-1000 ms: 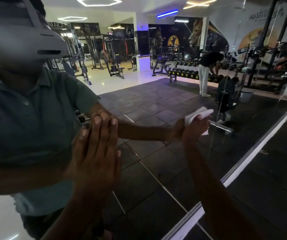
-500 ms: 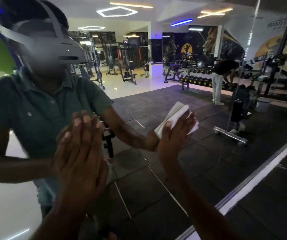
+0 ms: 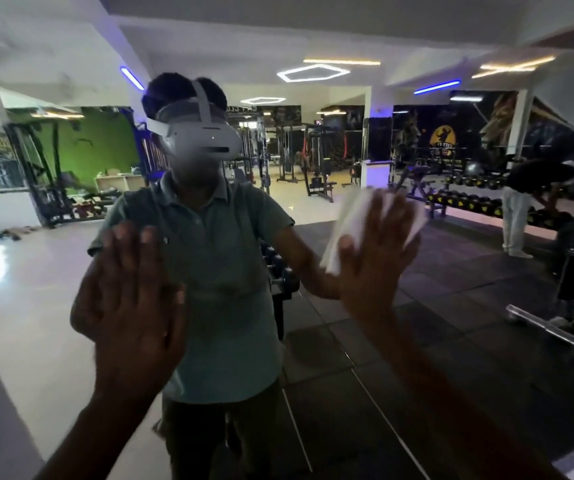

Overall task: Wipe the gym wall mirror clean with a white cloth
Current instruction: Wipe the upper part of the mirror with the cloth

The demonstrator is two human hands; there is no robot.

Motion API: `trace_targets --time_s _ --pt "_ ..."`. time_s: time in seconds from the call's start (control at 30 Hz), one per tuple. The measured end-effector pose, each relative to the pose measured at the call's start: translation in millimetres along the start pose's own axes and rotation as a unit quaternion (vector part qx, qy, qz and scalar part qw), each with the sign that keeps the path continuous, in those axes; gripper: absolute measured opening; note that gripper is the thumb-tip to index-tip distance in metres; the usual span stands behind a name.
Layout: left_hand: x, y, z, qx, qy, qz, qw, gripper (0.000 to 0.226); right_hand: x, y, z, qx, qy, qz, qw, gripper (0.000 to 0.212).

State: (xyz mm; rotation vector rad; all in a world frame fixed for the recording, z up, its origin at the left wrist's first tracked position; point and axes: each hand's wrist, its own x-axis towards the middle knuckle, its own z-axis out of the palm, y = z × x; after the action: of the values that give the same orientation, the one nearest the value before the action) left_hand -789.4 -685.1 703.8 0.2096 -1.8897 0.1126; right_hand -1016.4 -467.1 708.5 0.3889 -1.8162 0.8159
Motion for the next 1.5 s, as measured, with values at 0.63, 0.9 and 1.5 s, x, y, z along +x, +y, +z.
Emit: trace_targets --time_s 0.63,0.9,1.5 --pt "40 -121 -63 0.012 0.047 0.018 0.999 0.074 57 -110 -20 0.025 0.043 0.146 0.988 0.086" --pt "49 -157 -118 0.067 -0.012 0.14 0.988 0.059 10 -258 -23 0.015 -0.044 -0.297 0.954 0.076" --pt "161 -301 -228 0.147 0.129 0.082 0.977 0.065 117 -462 -27 0.048 0.037 -0.314 0.947 0.079"
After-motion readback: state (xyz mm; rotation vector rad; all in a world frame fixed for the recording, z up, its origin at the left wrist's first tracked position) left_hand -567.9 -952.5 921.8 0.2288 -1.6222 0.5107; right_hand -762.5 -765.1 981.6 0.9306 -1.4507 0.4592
